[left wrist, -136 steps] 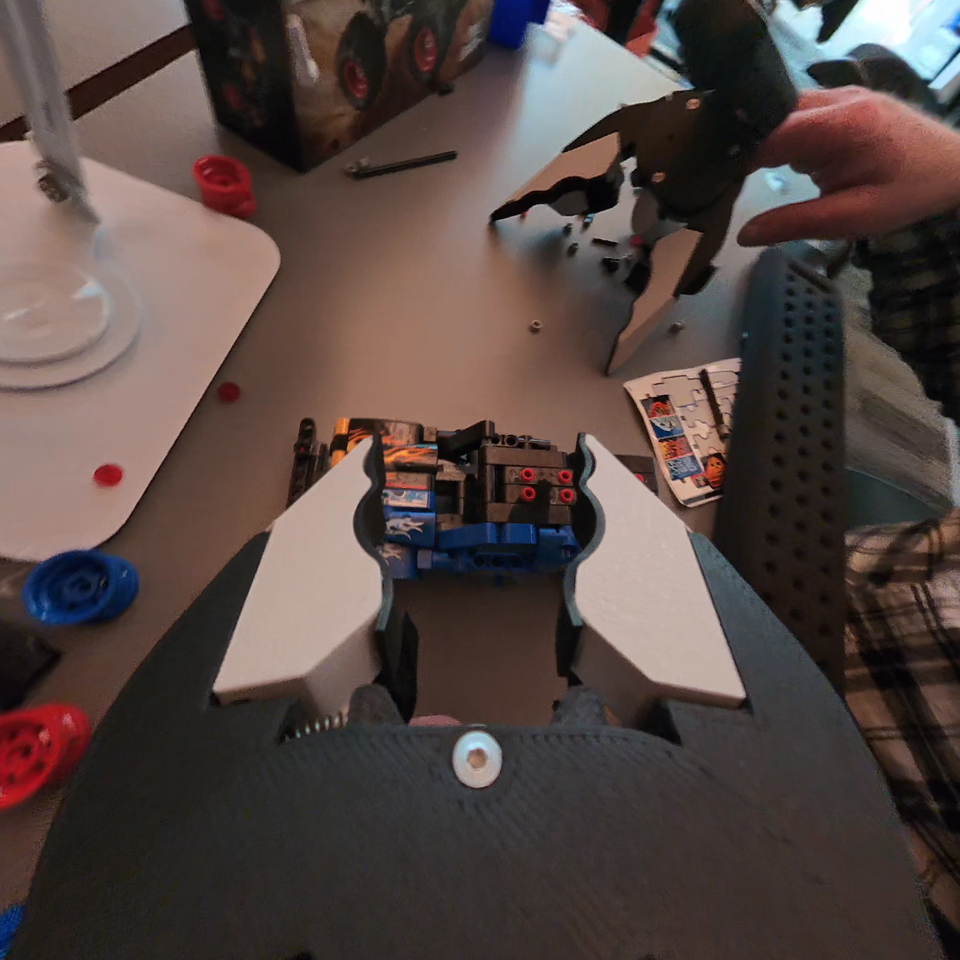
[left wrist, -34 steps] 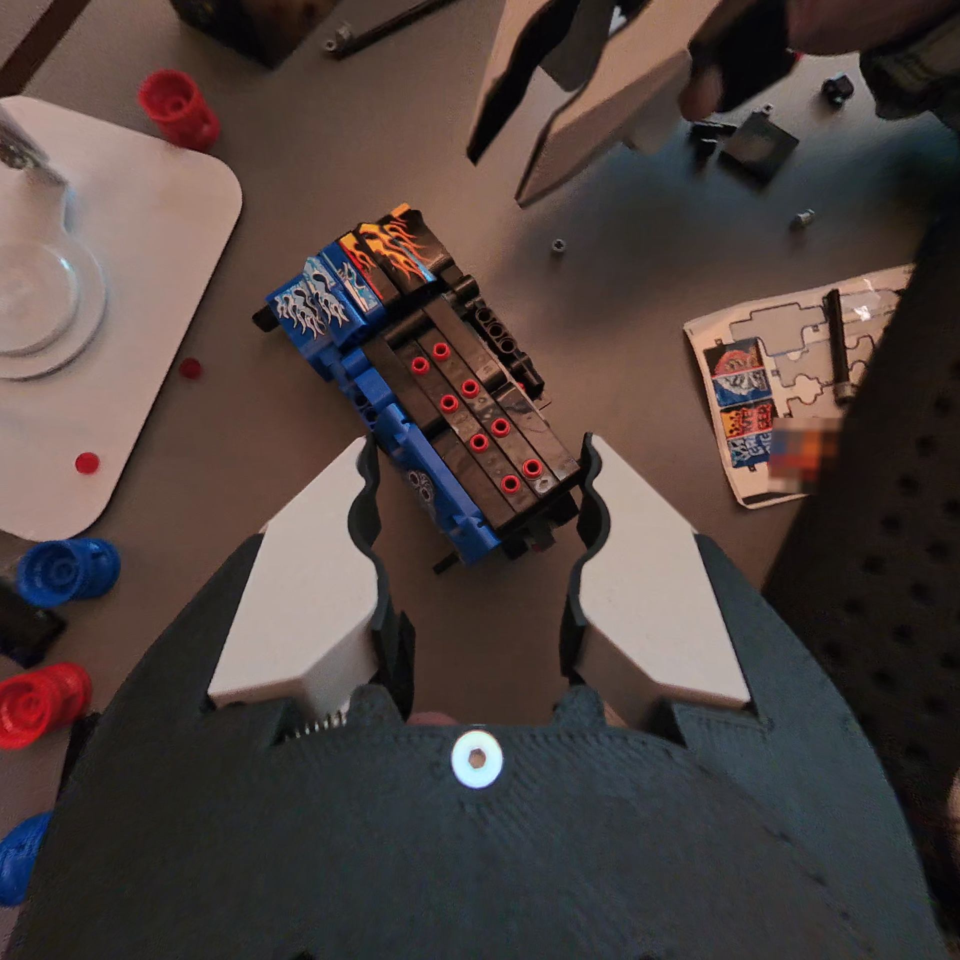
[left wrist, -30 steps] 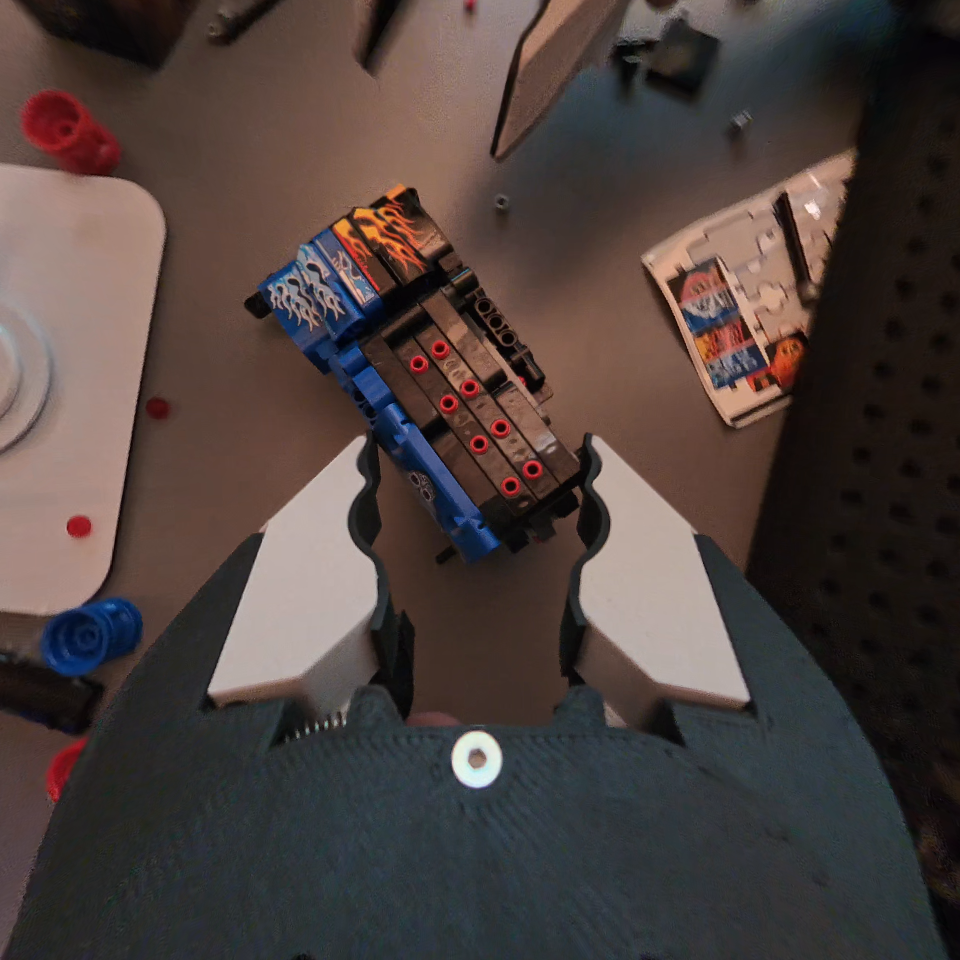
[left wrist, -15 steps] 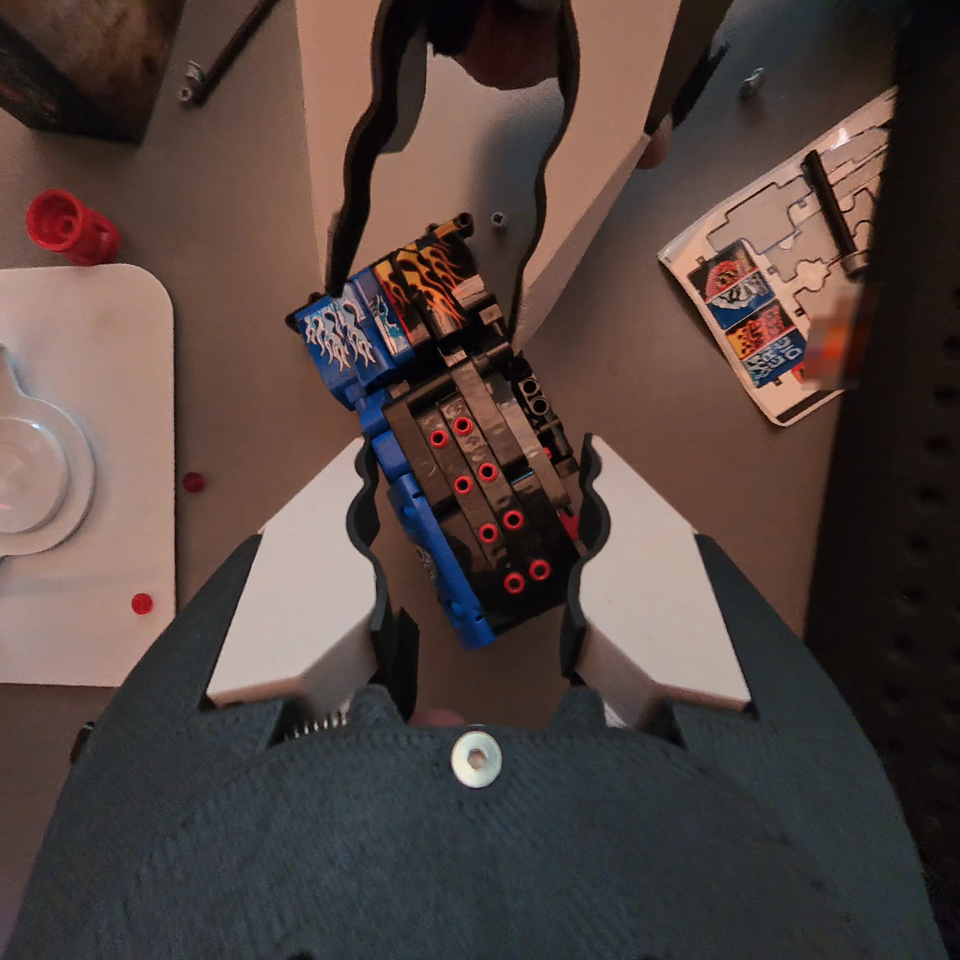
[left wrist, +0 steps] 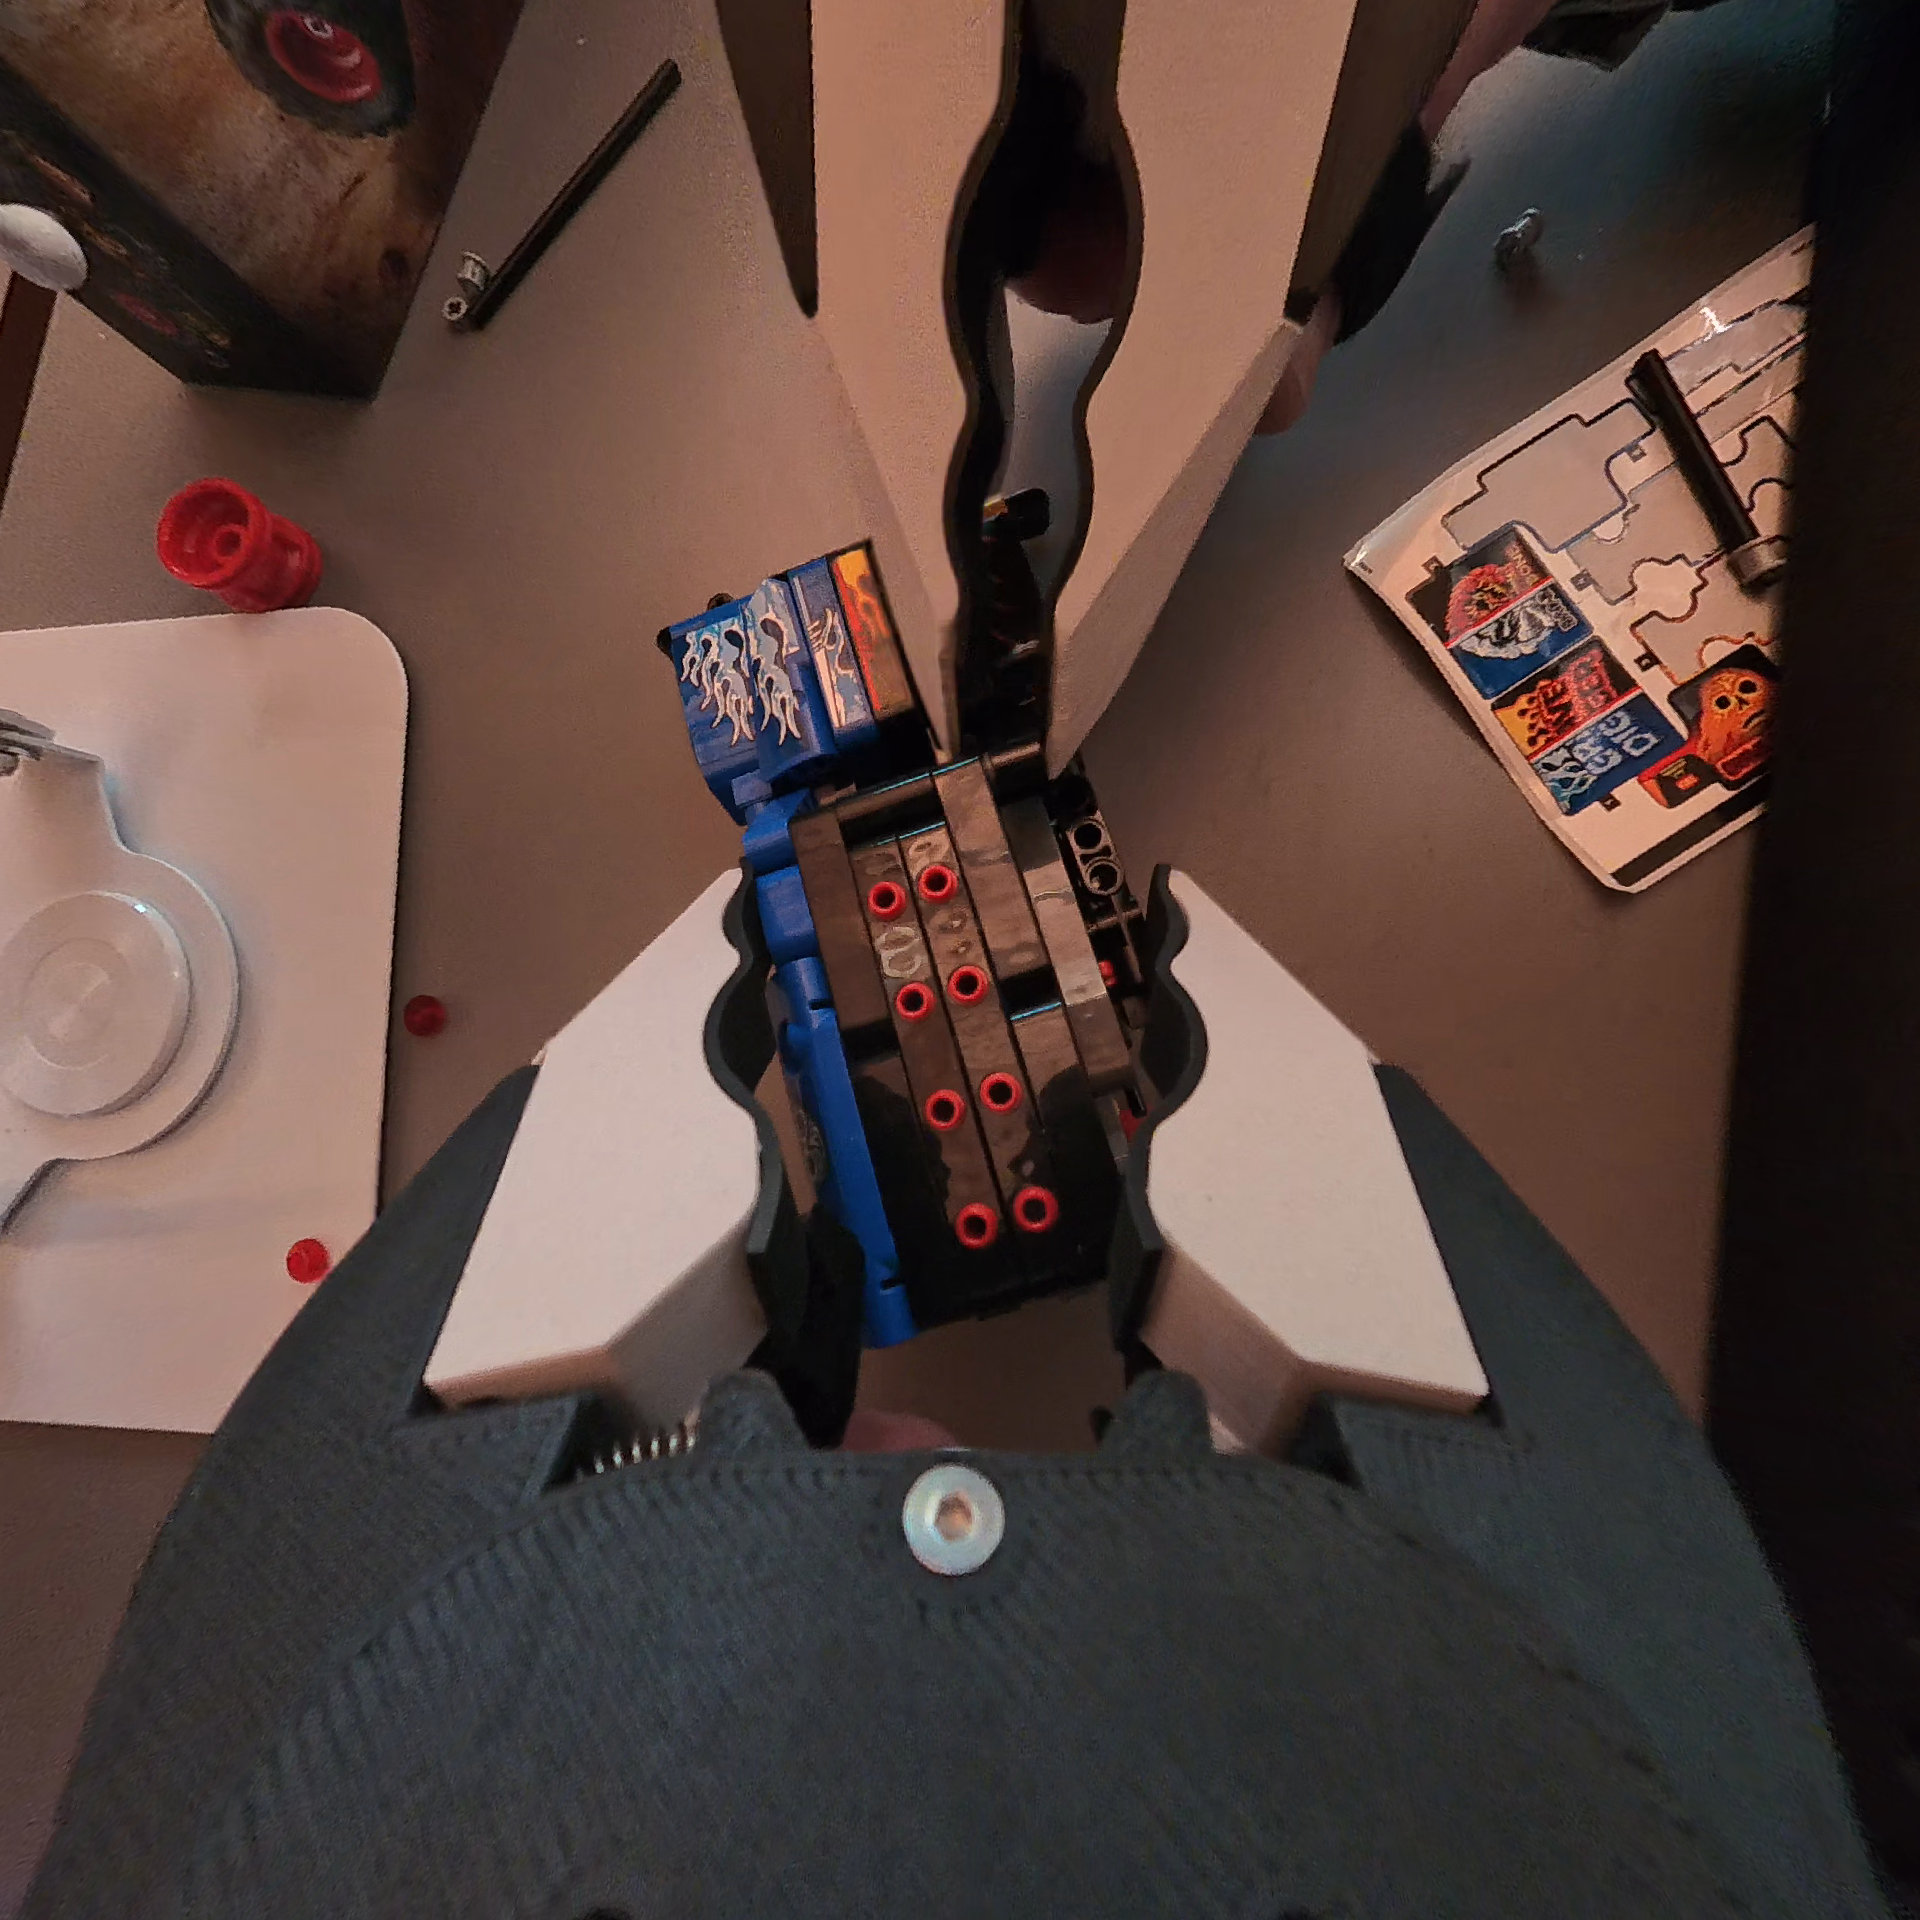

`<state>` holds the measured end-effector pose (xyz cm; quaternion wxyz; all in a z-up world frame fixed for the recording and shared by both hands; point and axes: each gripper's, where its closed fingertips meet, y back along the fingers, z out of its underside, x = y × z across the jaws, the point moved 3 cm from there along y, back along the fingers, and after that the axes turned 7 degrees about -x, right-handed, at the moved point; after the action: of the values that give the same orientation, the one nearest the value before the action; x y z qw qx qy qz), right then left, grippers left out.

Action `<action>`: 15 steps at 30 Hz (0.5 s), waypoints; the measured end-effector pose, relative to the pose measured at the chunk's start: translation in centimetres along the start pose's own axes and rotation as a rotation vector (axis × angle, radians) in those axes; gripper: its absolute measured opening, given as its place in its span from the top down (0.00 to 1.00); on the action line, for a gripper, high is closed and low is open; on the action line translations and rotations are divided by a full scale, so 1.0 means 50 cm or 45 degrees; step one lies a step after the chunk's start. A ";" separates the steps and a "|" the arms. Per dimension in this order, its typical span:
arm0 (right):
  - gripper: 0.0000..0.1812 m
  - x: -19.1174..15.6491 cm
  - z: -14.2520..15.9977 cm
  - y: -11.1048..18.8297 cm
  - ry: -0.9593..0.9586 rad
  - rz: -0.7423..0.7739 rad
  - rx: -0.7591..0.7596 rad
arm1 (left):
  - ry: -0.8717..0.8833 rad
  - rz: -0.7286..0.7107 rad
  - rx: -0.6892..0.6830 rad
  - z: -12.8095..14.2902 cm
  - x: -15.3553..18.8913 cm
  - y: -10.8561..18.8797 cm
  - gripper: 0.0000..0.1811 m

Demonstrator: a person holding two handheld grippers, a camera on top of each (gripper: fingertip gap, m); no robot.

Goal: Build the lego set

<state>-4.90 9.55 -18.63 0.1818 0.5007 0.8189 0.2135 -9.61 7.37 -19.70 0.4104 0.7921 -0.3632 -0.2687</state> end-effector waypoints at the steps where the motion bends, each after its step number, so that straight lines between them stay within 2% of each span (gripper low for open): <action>1: 0.94 0.001 0.000 0.000 -0.008 -0.002 0.000 | -0.011 0.005 0.003 0.000 -0.001 0.000 0.61; 3: 0.93 0.000 0.001 0.004 -0.015 -0.016 -0.015 | -0.034 0.014 0.020 -0.002 0.000 0.001 0.60; 4: 0.90 0.002 0.001 0.008 0.005 0.014 -0.021 | -0.019 0.011 0.018 -0.002 0.001 0.003 0.60; 5: 0.79 0.007 0.001 0.016 0.018 0.069 -0.025 | -0.002 -0.007 0.002 0.001 0.000 0.007 0.57; 6: 0.72 0.015 0.002 0.025 0.022 0.121 -0.032 | 0.007 -0.035 -0.018 0.009 -0.003 0.015 0.53; 9: 0.69 0.024 0.000 0.068 0.024 0.179 0.029 | 0.075 -0.045 -0.010 0.035 -0.003 0.056 0.50; 11: 0.60 0.037 0.002 0.094 -0.004 0.226 0.068 | 0.106 -0.048 0.006 0.048 0.005 0.075 0.50; 15: 0.51 0.047 0.019 0.103 -0.026 0.253 0.046 | 0.131 -0.114 -0.033 0.074 0.021 0.063 0.51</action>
<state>-1.59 13.90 -16.87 0.1590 0.5847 0.7671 0.2107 -12.77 3.59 -19.11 0.4263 0.8149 -0.3025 -0.2503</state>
